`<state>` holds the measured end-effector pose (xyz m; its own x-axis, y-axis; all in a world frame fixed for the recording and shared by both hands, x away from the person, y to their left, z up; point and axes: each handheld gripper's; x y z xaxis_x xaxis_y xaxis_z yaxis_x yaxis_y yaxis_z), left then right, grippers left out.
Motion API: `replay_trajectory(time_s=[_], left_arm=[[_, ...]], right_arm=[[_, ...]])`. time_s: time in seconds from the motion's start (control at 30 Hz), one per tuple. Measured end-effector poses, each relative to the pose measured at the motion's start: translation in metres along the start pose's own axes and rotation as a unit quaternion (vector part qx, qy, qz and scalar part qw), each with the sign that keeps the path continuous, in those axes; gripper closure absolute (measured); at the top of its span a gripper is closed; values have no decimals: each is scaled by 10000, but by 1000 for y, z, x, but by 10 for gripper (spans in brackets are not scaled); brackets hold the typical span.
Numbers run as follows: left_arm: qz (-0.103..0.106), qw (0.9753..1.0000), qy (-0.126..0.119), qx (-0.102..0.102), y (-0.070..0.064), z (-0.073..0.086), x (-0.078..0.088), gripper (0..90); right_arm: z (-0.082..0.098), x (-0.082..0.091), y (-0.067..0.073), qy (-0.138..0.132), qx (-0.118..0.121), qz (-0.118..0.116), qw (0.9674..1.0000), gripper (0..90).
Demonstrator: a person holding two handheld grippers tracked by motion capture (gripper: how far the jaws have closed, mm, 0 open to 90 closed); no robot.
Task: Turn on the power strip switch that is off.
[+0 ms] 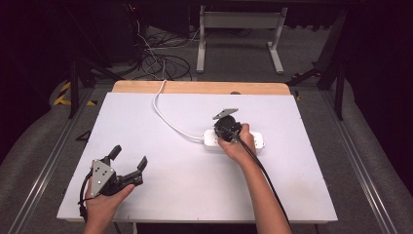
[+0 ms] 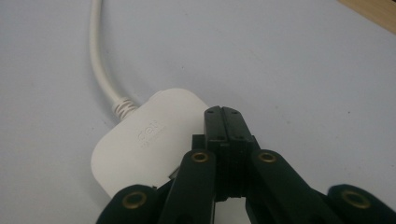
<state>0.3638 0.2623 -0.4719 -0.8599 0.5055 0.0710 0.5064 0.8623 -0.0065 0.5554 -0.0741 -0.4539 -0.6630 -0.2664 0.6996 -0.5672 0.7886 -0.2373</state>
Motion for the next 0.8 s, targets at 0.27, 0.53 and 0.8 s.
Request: replay_trajectory(time_s=[0.27,0.53,0.8], left_arm=[[-11,10000,1,14,0,1,0,79],[18,10000,33,-23,-1,1,-3,79],[34,10000,36,-32,-2,1,-5,79]], right_arm=[[2,3,1,-171,87,-225,9996,900],[21,7,-7,-960,-414,-371,9938,900],[32,25,-20,-1261,-512,-364,9900,900]])
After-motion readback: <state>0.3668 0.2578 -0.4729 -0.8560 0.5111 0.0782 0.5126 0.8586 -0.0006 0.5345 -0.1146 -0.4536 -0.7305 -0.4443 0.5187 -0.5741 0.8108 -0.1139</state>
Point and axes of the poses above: each handheld gripper's, and its own axes: x roughly backward along the jaws, z roughly out of its underside, y roughly to its left, and after that the axes turned 9 degrees about z, right-handed
